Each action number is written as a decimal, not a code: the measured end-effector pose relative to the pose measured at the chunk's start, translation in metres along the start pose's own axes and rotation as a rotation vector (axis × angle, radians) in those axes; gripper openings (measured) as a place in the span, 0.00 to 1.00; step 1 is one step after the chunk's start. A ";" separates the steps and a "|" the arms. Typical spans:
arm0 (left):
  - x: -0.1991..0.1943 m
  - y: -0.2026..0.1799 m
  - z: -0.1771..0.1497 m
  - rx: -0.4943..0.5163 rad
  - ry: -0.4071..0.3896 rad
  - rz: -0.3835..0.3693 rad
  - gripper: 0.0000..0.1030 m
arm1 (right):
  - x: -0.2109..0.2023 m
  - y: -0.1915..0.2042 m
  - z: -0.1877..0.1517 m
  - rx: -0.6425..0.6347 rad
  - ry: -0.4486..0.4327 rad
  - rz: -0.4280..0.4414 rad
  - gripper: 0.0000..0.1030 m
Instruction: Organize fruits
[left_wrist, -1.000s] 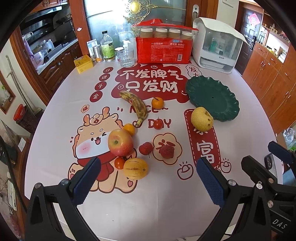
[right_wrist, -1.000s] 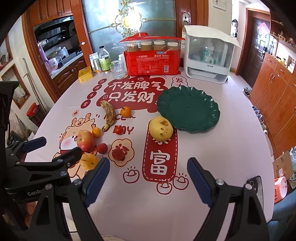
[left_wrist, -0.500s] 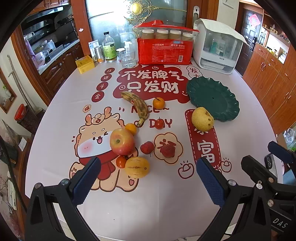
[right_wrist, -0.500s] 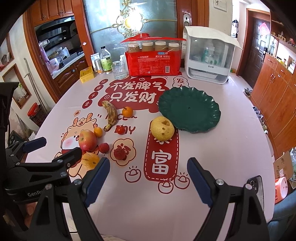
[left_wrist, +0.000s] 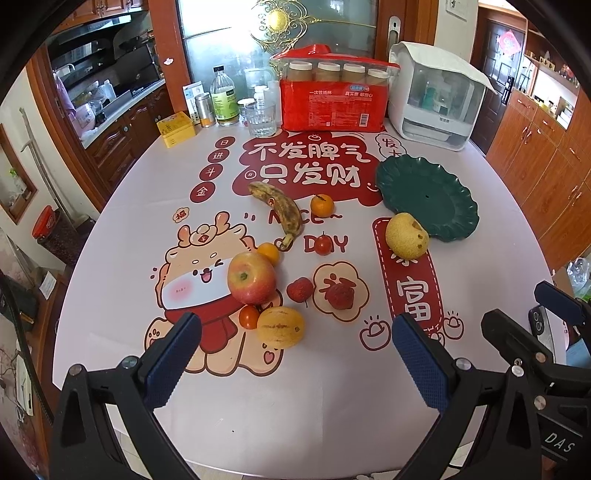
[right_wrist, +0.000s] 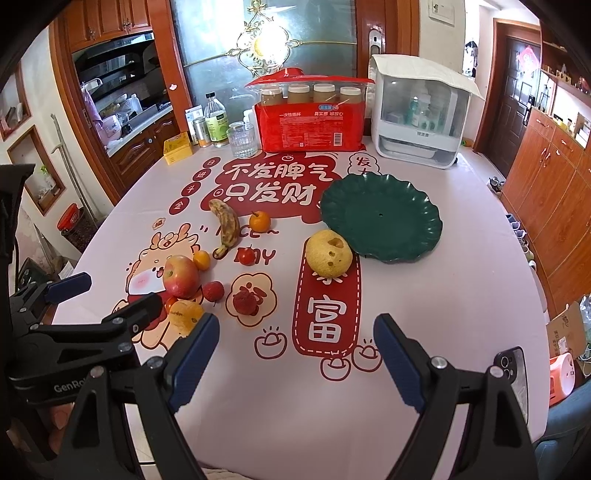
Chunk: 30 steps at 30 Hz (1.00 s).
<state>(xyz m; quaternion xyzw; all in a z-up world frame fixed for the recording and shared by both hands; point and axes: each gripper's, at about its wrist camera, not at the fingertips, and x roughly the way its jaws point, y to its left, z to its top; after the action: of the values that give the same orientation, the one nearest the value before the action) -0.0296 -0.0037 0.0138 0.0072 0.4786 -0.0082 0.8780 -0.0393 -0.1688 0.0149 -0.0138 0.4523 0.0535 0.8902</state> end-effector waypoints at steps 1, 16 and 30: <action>-0.001 0.001 -0.001 -0.002 0.000 0.000 0.99 | -0.002 0.003 -0.002 -0.001 -0.002 0.001 0.84; -0.013 0.006 -0.005 -0.022 -0.015 0.022 0.99 | -0.009 -0.001 -0.003 0.002 -0.014 0.025 0.84; 0.006 0.062 0.005 -0.145 -0.014 0.126 0.99 | 0.006 -0.006 0.010 0.032 -0.003 0.025 0.84</action>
<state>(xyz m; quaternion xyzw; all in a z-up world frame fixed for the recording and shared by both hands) -0.0208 0.0580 0.0118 -0.0265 0.4703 0.0816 0.8783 -0.0272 -0.1734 0.0154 0.0061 0.4518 0.0573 0.8902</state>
